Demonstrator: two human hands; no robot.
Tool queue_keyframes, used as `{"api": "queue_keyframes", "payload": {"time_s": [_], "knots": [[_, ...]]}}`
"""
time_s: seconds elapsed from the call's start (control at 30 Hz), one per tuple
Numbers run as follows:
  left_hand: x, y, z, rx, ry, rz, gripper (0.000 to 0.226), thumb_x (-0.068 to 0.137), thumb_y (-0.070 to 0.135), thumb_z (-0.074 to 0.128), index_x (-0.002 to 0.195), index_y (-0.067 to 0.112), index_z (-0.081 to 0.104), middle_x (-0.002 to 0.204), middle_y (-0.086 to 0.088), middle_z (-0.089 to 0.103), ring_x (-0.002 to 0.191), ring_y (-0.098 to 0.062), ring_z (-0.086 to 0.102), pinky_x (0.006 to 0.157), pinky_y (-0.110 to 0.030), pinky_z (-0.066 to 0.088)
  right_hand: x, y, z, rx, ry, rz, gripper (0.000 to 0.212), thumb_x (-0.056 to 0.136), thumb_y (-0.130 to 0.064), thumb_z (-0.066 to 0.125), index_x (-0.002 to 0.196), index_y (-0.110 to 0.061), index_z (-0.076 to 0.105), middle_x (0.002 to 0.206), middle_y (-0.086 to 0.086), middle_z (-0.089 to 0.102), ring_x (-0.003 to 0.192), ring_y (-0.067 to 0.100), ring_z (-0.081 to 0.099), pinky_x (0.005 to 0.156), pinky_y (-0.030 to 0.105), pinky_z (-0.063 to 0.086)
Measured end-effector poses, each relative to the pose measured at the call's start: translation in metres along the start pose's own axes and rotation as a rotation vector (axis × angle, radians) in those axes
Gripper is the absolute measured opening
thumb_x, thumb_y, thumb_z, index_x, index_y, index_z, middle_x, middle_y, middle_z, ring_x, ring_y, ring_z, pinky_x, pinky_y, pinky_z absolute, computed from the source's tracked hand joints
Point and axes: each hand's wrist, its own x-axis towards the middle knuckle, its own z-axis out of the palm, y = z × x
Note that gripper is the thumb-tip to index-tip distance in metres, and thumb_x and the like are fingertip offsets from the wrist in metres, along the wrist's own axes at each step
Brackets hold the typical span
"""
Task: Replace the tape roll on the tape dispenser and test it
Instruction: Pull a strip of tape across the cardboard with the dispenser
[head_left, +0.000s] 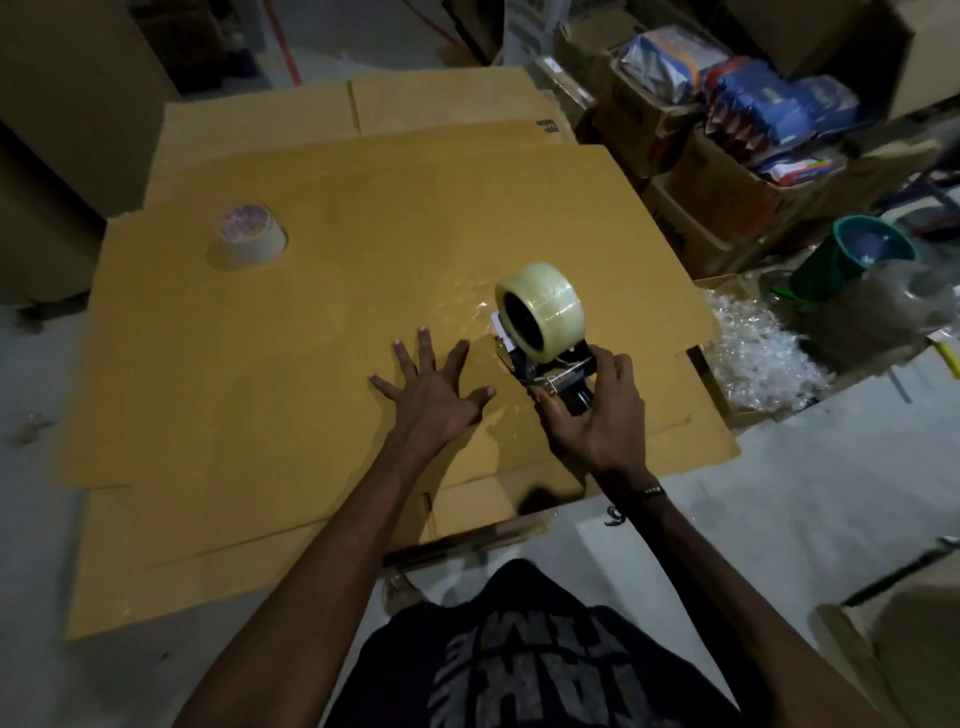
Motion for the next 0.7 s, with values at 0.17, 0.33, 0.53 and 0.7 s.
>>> {"api": "queue_keyframes", "payload": {"time_s": [0.17, 0.33, 0.53, 0.7], "knots": [[-0.012, 0.013, 0.018, -0.021, 0.03, -0.067, 0.083, 0.094, 0.077, 0.043, 0.164, 0.05, 0.007, 0.174, 0.0, -0.023, 0.157, -0.039, -0.028, 0.111, -0.083, -0.012, 0.001, 0.002, 0.002, -0.034, -0.01, -0.003, 0.065, 0.082, -0.057, 0.078, 0.128, -0.022, 0.048, 0.121, 0.001, 0.051, 0.093, 0.025, 0.068, 0.074, 0.047, 0.061], [-0.014, 0.013, 0.017, -0.028, 0.036, -0.092, 0.081, 0.095, 0.078, 0.042, 0.163, 0.051, 0.008, 0.173, 0.001, -0.024, 0.157, -0.038, -0.029, 0.11, -0.081, -0.015, -0.022, 0.012, -0.012, -0.02, -0.016, -0.02, 0.063, 0.083, -0.051, 0.08, 0.127, -0.018, 0.049, 0.117, 0.002, 0.05, 0.089, 0.027, 0.068, 0.069, 0.046, 0.061], [-0.014, 0.016, 0.017, -0.013, 0.012, -0.09, 0.081, 0.096, 0.077, 0.04, 0.164, 0.049, 0.005, 0.173, -0.002, -0.026, 0.156, -0.042, -0.028, 0.11, -0.085, -0.012, -0.07, 0.053, -0.041, -0.073, 0.05, -0.113, 0.066, 0.083, -0.047, 0.086, 0.127, -0.008, 0.056, 0.115, 0.007, 0.054, 0.094, 0.021, 0.063, 0.063, 0.041, 0.062], [-0.035, 0.031, 0.022, -0.043, -0.016, -0.096, 0.094, 0.087, 0.085, 0.046, 0.163, 0.05, 0.004, 0.172, -0.003, -0.029, 0.153, -0.045, -0.032, 0.107, -0.083, -0.018, -0.063, 0.049, -0.043, 0.005, 0.025, -0.137, 0.065, 0.084, -0.047, 0.085, 0.127, -0.008, 0.055, 0.115, 0.006, 0.052, 0.093, 0.019, 0.061, 0.063, 0.036, 0.06]]}}
